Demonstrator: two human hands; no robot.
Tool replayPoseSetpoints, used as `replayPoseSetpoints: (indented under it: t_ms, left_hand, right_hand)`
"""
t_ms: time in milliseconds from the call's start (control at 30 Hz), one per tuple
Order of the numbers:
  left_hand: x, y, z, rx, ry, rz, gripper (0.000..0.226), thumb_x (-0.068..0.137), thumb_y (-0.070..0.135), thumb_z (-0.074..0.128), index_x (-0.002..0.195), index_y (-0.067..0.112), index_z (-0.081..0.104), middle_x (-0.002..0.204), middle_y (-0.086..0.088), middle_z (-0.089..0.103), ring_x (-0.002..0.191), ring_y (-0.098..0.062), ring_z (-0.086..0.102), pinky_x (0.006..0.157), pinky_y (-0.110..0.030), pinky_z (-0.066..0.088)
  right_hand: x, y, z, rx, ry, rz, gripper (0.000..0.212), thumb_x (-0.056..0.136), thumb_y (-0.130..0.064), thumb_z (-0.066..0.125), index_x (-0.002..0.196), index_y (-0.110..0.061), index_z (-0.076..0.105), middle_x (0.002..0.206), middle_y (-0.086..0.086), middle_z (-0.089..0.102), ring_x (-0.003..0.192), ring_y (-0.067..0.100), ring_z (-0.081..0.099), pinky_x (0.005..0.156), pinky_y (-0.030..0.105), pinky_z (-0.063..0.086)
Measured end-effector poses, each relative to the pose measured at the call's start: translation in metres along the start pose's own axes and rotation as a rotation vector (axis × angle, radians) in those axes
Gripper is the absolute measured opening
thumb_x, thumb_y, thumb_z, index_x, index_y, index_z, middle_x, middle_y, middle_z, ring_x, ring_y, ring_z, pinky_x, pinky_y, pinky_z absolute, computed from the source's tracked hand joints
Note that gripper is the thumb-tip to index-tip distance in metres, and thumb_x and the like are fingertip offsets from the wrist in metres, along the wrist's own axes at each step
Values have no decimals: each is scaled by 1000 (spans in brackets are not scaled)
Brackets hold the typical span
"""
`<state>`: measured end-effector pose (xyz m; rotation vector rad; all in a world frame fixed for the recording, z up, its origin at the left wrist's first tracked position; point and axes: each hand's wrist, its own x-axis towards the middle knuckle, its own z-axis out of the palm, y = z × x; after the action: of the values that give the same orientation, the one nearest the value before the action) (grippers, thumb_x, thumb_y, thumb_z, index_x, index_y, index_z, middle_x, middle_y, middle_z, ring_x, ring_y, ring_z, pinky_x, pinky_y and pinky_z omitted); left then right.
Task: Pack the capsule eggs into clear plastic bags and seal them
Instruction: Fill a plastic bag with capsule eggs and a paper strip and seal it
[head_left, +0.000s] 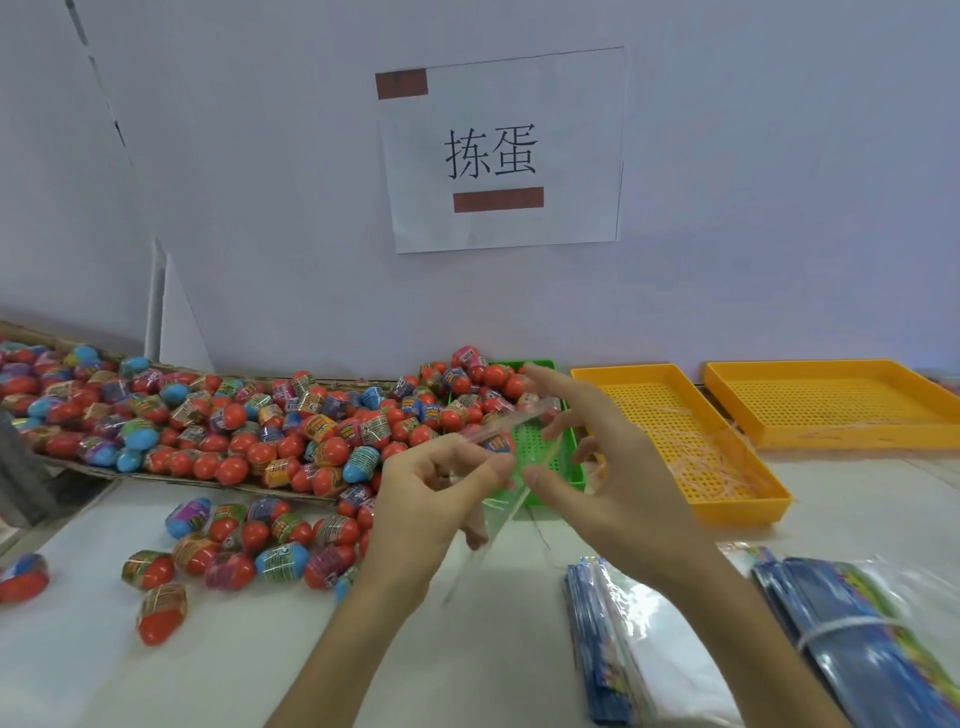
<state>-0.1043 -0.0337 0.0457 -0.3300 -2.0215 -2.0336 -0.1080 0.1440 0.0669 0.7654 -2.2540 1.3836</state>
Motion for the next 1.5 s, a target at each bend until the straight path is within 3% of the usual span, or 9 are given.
replayPoseSetpoints:
  t_ms: [133, 267, 367, 467, 600, 933, 1133, 1333, 1500]
  left_hand:
    - [-2, 1, 3, 52, -10, 75, 26, 74, 31, 81, 72, 9, 69, 72, -7, 67, 55, -42, 52, 51, -42, 49]
    - [-2, 1, 4, 67, -48, 101, 36, 71, 40, 86, 71, 10, 64, 88, -8, 69, 51, -21, 52, 46, -35, 46]
    - [-1, -2, 2, 45, -75, 94, 46, 69, 37, 83, 74, 0, 57, 103, -7, 65, 63, -27, 59, 48, -46, 49]
    - [-2, -2, 0, 0, -120, 100, 34, 72, 34, 82, 72, 9, 60, 109, -6, 64, 62, -19, 61, 46, -39, 51]
    - [-3, 1, -1, -100, -212, 133, 9, 78, 22, 77, 77, 24, 68, 109, -1, 71, 69, -13, 67, 49, -25, 52]
    - [-2, -5, -1, -129, -171, 13, 26, 78, 21, 80, 72, 16, 56, 73, -32, 42, 40, -17, 42, 46, -23, 46]
    - [-3, 1, 0, -112, -229, 8, 10, 80, 24, 77, 86, 19, 72, 70, 0, 57, 54, -13, 51, 46, -28, 48]
    - [-3, 3, 2, -136, -106, -21, 7, 82, 18, 69, 85, 22, 73, 68, 4, 59, 60, -13, 52, 55, -28, 50]
    - [-2, 3, -1, -49, -33, 45, 8, 84, 21, 66, 86, 22, 74, 72, 5, 64, 66, -11, 55, 61, -22, 48]
  right_hand:
    - [1, -3, 0, -63, 38, -41, 55, 79, 1, 79, 123, -28, 63, 110, -16, 61, 101, -3, 56, 81, 6, 41]
    - [1, -3, 0, -53, 25, -43, 39, 77, 1, 80, 105, -24, 70, 103, -12, 59, 100, 0, 55, 81, 7, 40]
    - [2, -1, 0, -52, 18, -21, 21, 79, -4, 80, 87, -21, 70, 99, -11, 58, 99, 5, 56, 78, 9, 41]
    - [2, 0, 1, 28, -8, 62, 20, 81, -6, 79, 82, -23, 67, 95, -14, 58, 91, 10, 60, 68, 17, 47]
    - [2, 0, -1, 168, -72, 151, 28, 84, -3, 77, 80, -27, 64, 90, -11, 65, 81, 12, 68, 68, 27, 56]
    - [3, -4, -2, 303, -84, 205, 29, 85, 5, 71, 78, -23, 70, 87, -7, 69, 91, 11, 66, 77, 28, 56]
    - [5, -5, -1, 357, -9, 241, 31, 87, 4, 70, 77, -26, 72, 76, -8, 71, 75, 10, 65, 68, 19, 53]
    - [4, 2, -3, 379, -23, 299, 32, 87, 2, 70, 85, -29, 73, 79, -6, 68, 77, 20, 61, 71, 31, 51]
    - [3, 2, -1, 240, -175, 337, 28, 84, -2, 69, 85, -30, 74, 76, -10, 66, 69, 12, 58, 61, 18, 48]
